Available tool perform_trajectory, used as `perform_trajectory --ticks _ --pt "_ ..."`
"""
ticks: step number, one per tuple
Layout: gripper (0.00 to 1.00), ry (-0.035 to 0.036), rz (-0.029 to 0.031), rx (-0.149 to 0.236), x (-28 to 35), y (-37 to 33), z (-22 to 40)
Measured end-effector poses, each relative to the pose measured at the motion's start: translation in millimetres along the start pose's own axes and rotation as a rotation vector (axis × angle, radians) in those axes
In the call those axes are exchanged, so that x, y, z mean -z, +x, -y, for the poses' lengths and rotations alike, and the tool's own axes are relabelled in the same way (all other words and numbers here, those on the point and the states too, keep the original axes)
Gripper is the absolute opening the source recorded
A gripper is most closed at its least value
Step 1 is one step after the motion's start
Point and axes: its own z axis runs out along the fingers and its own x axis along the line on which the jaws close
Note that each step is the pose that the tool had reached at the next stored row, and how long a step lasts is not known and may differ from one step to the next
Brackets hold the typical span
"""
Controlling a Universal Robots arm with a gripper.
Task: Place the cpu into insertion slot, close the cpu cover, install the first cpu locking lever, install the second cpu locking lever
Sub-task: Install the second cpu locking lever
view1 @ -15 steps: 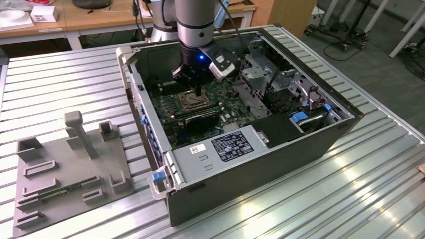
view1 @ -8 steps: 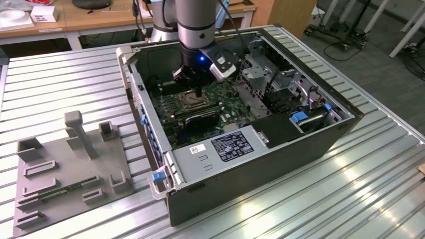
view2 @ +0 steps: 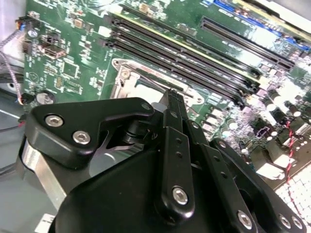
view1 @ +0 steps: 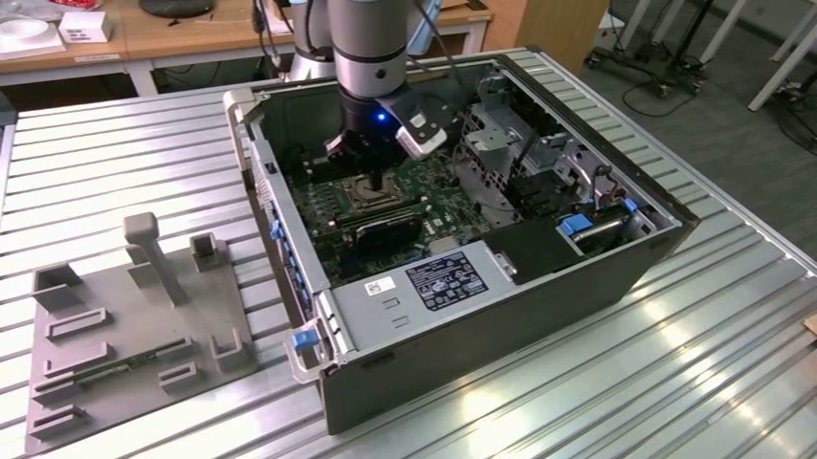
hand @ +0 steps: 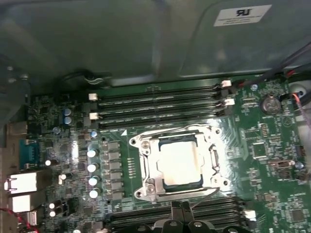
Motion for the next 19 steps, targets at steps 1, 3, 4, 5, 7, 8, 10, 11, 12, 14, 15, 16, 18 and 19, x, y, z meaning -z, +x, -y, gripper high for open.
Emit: perform_trajectory --ticks 1,3,4,5,7,8,10,11,12,14,15,16,18,19 --pt "0.11 0.0000 0.0000 0.000 -0.2 1.1 0.3" --pt "0.11 -0.0003 0.0001 0.000 -0.5 2.3 0.7" --pt "0.11 -0.0002 0.0001 0.000 -0.5 2.3 0.7" --pt "0.11 -0.0001 0.0000 0.000 -0.5 2.3 0.7" --pt "0.11 0.0000 0.0000 0.000 -0.4 2.4 0.8" --pt "0.11 -0.0001 0.0000 0.000 -0.4 2.4 0.8" --pt "0.11 0.0004 -0.0051 0.000 -1.0 2.5 0.8" --pt "0.11 0.0013 -0.0111 -0.001 -1.3 2.5 0.9" --pt "0.11 0.0023 -0.0169 -0.002 -1.3 2.6 0.9" --pt "0.11 0.0025 -0.0182 -0.002 -1.3 2.6 0.9" --pt "0.11 0.0025 -0.0187 -0.002 -1.3 2.6 0.9" --pt "0.11 0.0025 -0.0192 -0.002 -1.4 2.5 0.9" --pt "0.11 0.0027 -0.0203 -0.002 -1.3 2.6 0.9" --pt "0.11 0.0027 -0.0208 -0.002 -1.4 2.5 0.9"
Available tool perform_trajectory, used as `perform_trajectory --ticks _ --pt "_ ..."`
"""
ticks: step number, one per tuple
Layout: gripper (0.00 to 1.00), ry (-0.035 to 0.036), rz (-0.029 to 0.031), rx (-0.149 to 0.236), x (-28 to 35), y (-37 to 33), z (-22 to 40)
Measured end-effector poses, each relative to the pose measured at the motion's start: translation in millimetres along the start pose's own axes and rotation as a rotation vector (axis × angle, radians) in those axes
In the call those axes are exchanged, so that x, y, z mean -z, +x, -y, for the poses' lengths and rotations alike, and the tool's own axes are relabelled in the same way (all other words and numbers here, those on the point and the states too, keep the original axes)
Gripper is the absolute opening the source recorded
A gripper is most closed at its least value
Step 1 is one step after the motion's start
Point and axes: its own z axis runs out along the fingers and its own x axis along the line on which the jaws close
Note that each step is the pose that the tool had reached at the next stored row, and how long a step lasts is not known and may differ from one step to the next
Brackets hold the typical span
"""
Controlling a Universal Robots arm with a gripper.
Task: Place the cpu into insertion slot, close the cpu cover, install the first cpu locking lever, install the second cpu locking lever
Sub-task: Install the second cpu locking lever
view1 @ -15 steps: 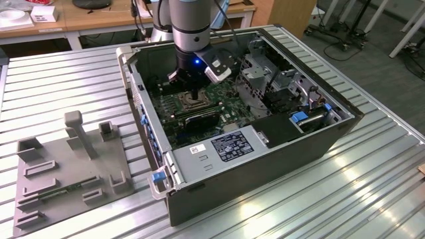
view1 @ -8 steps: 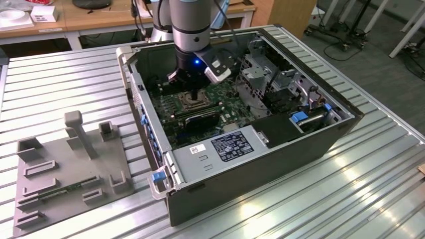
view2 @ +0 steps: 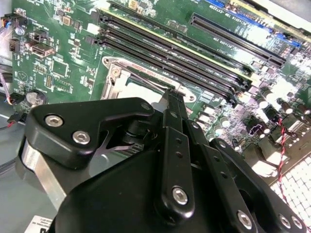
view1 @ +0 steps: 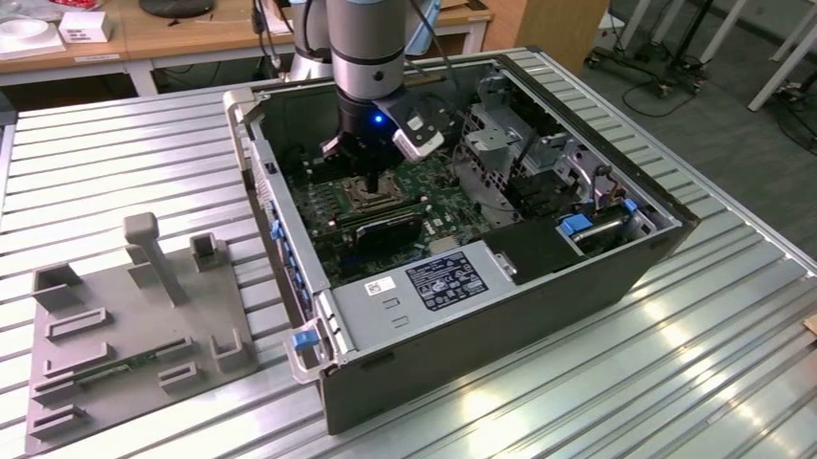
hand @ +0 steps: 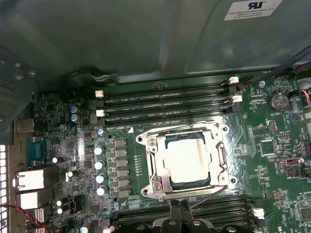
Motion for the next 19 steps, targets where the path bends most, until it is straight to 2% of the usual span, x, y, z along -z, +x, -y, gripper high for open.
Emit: perform_trajectory --ticks 19 --pt "0.11 0.0000 0.0002 0.000 -5.5 1.8 0.7"
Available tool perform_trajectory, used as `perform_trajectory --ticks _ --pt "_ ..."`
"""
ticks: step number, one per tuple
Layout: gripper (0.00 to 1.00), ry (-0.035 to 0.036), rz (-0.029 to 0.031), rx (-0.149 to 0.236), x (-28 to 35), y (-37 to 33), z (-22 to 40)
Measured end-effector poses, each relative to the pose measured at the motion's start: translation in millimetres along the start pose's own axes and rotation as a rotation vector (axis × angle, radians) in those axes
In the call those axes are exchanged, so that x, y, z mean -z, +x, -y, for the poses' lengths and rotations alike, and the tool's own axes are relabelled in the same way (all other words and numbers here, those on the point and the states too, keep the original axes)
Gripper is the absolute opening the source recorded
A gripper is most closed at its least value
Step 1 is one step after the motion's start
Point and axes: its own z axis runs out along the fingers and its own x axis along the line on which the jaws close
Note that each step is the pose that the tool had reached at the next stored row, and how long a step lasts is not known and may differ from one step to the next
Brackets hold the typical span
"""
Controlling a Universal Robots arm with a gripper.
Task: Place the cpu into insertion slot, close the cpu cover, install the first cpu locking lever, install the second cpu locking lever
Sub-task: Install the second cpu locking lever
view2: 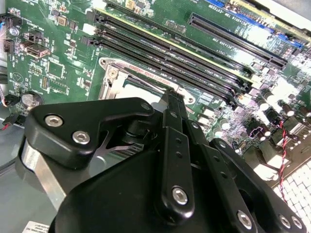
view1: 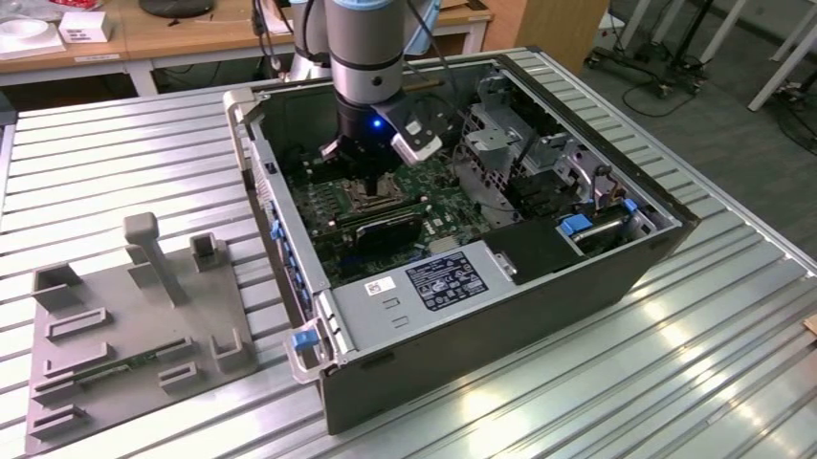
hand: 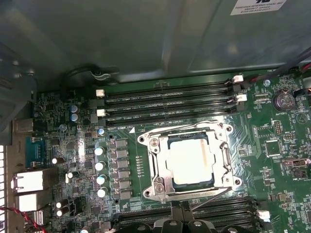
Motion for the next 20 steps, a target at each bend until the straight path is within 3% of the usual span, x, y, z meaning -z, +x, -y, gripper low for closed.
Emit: perform_trajectory --ticks 14,20 --pt "0.11 -0.0004 0.0001 0.000 -1.0 0.1 0.1" --pt "0.11 -0.0003 0.0000 0.000 -4.7 0.5 0.4"
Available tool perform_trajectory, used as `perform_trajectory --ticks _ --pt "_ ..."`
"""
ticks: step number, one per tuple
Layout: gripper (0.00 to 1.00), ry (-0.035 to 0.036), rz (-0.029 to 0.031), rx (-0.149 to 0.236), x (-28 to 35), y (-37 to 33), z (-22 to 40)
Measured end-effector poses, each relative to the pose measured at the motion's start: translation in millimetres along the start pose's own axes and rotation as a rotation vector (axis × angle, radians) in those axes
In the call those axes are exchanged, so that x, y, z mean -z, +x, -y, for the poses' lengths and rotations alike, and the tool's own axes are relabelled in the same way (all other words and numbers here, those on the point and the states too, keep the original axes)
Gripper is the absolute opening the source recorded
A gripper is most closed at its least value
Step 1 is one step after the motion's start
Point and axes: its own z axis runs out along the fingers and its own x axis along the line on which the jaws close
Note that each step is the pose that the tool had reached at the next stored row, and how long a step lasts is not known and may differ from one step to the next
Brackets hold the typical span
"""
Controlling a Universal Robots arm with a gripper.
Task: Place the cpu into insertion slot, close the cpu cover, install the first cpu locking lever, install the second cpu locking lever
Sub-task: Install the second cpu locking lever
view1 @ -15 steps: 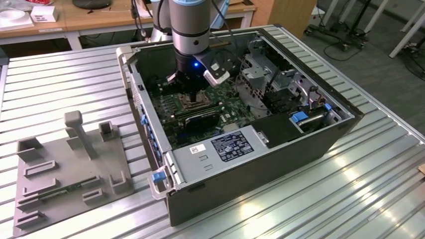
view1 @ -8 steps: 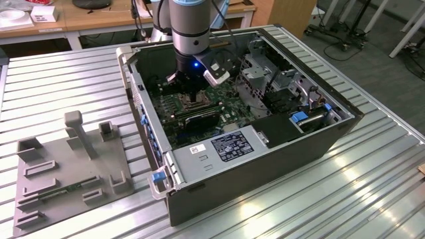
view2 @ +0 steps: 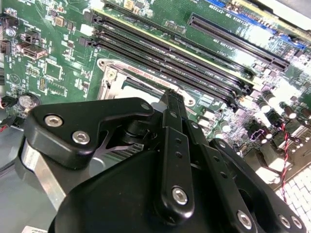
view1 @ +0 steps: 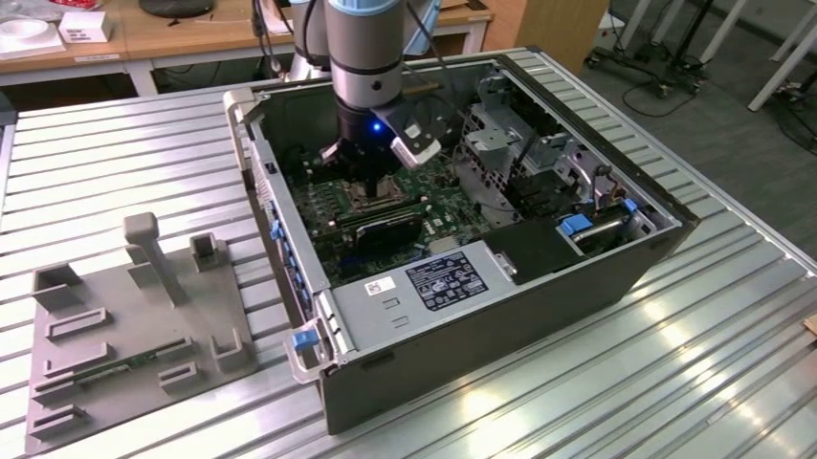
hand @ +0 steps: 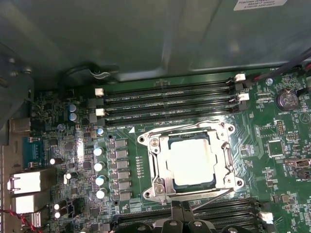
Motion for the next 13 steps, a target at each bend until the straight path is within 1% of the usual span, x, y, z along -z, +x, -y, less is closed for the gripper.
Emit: perform_trajectory --ticks 7,13 --pt "0.11 0.0000 0.0000 0.000 -8.0 1.2 0.9" --pt "0.11 0.0002 0.0000 0.000 -8.5 1.5 0.9"
